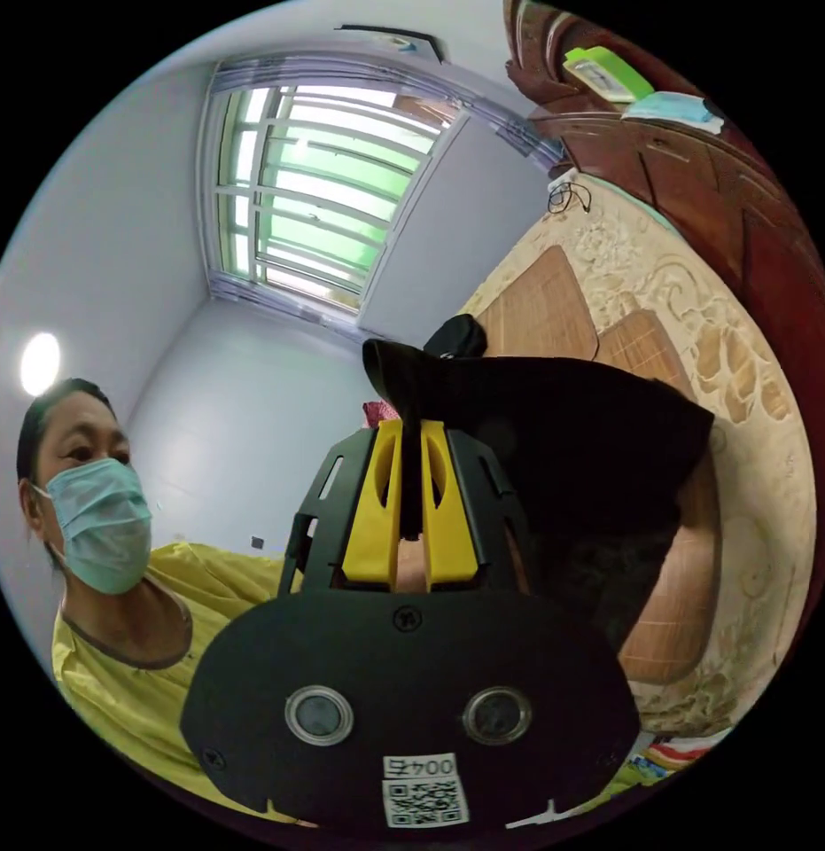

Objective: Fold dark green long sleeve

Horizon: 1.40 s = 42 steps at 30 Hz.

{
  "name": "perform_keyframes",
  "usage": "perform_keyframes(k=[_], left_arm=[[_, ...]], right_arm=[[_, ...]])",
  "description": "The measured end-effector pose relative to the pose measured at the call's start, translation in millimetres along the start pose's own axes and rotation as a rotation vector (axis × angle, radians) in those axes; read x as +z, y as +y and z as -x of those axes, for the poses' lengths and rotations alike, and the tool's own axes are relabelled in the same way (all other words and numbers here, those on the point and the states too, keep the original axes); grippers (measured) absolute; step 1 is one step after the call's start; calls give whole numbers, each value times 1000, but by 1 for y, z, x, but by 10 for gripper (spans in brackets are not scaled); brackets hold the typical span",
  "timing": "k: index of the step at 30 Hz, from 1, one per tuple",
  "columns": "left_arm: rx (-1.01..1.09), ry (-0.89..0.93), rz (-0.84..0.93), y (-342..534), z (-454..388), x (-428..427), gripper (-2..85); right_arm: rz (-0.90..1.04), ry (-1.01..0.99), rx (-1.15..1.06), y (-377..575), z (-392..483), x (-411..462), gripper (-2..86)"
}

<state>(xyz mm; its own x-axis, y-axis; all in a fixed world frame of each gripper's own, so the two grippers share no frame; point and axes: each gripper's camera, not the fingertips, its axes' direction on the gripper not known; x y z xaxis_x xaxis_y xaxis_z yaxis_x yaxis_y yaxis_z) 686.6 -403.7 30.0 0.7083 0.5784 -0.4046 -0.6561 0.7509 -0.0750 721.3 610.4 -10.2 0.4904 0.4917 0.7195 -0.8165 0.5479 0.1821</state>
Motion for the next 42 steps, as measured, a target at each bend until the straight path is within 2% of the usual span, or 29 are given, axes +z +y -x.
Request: perform_keyframes(k=[6, 13, 17, 23, 28, 31, 36, 39, 42], left_arm=[[-154, -21, -4, 127, 78, -42, 7], [-243, -33, 18, 247, 119, -71, 8], [-271, -20, 26, 283, 130, -75, 7], [-353, 26, 18, 314, 156, -76, 6], [-391, 29, -1, 320, 176, -86, 7], [-395, 28, -2, 318, 182, -91, 7], [-371, 22, 5, 298, 184, -98, 8], [-342, 22, 9, 274, 178, -100, 9], [-298, 38, 6, 238, 166, -101, 9]], right_arm=[[27, 162, 11, 10, -13, 154, 45], [138, 484, -23, 45, -56, 336, 45], [235, 600, -60, 59, -79, 416, 46], [332, 715, -132, 74, -87, 492, 50], [455, 706, -139, 85, -100, 543, 75], [467, 640, -140, 89, -101, 555, 125], [272, 588, -203, 99, -78, 495, 135], [176, 765, -176, 116, -92, 418, 123], [233, 992, -136, 140, -132, 344, 113]])
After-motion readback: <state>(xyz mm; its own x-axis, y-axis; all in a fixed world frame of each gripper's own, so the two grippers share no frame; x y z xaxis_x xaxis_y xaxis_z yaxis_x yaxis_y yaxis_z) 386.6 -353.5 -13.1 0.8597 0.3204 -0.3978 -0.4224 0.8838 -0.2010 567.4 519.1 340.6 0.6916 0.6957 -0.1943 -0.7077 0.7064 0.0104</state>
